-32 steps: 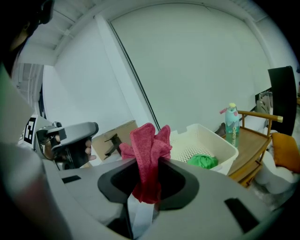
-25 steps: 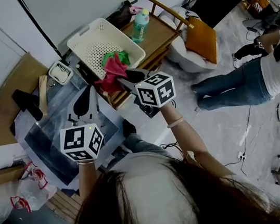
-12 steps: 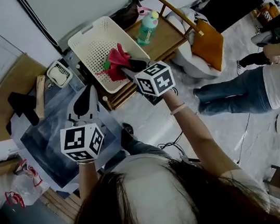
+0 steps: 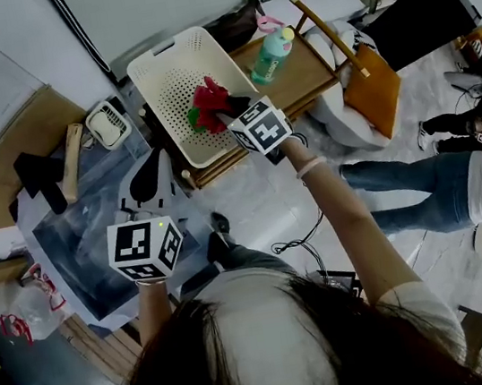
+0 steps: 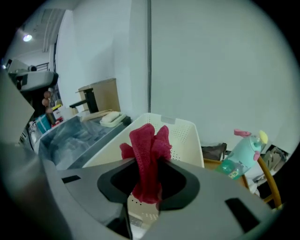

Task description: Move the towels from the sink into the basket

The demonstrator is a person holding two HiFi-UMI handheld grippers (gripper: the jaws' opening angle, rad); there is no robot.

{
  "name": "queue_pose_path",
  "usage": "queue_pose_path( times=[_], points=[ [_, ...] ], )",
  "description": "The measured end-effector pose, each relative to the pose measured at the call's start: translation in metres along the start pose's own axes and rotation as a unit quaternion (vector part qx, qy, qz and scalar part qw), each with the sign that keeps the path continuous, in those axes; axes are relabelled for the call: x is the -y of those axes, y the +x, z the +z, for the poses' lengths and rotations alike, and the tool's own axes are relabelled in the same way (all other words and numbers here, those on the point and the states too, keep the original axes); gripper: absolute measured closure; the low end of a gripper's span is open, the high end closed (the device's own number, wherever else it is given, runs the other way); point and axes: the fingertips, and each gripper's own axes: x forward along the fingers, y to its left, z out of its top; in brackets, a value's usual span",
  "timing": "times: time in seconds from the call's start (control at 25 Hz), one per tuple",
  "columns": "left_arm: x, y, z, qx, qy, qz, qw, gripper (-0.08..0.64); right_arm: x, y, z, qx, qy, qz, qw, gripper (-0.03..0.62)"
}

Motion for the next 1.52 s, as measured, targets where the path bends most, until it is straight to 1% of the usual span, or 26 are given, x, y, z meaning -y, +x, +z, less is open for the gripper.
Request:
queue_pose_path(
  times=[0.12, 0.24, 0.48, 0.6, 0.68, 0.76, 0.84, 1.0, 1.12, 1.2, 1.36, 1.52],
  points=[
    [-0.004, -0.001, -0.002, -0.003, -0.002, 0.011, 0.9999, 0.552, 0.005, 0.017, -0.011, -0.035, -0.034, 0.003, 0.999, 0.457],
    [-0.008, -0.003, -0.003, -0.002, -0.004, 0.02, 0.9998, 0.552, 0.009, 0.032, -0.024, -0.073, -0.067, 0.005, 0.995, 0.454],
    [-0.009, -0.009, -0.005, -0.006, -0.003, 0.032, 0.9995, 0.552, 0.012, 0.057, -0.05, -0.149, -0.12, 0.018, 0.981, 0.449],
    [-0.01, -0.012, -0.008, -0.012, -0.002, 0.035, 0.9993, 0.552, 0.012, 0.065, -0.058, -0.173, -0.131, 0.022, 0.976, 0.439],
    [-0.012, -0.014, -0.01, -0.015, -0.001, 0.038, 0.9992, 0.552, 0.014, 0.067, -0.059, -0.177, -0.131, 0.02, 0.975, 0.439],
    [-0.013, -0.016, -0.01, -0.016, -0.001, 0.039, 0.9991, 0.552, 0.015, 0.066, -0.058, -0.175, -0.128, 0.019, 0.976, 0.428],
    [-0.013, -0.019, -0.009, -0.015, 0.001, 0.039, 0.9991, 0.552, 0.016, 0.061, -0.054, -0.163, -0.119, 0.013, 0.979, 0.422],
    [-0.013, -0.026, -0.007, -0.01, 0.005, 0.036, 0.9993, 0.552, 0.019, 0.044, -0.04, -0.119, -0.079, -0.021, 0.99, 0.42],
    [-0.01, -0.034, -0.005, -0.007, 0.01, 0.032, 0.9994, 0.552, 0.017, 0.028, -0.033, -0.093, -0.051, -0.043, 0.993, 0.422],
    [-0.007, -0.04, -0.003, -0.004, 0.013, 0.028, 0.9995, 0.552, 0.011, 0.017, -0.031, -0.079, -0.035, -0.05, 0.995, 0.439],
    [0.002, -0.052, 0.003, 0.005, 0.023, 0.017, 0.9996, 0.552, 0.003, -0.01, -0.016, -0.029, -0.013, -0.078, 0.996, 0.465],
    [0.011, -0.065, 0.008, 0.011, 0.029, 0.01, 0.9995, 0.552, -0.013, -0.035, -0.013, 0.001, 0.018, -0.088, 0.996, 0.5]
  ],
)
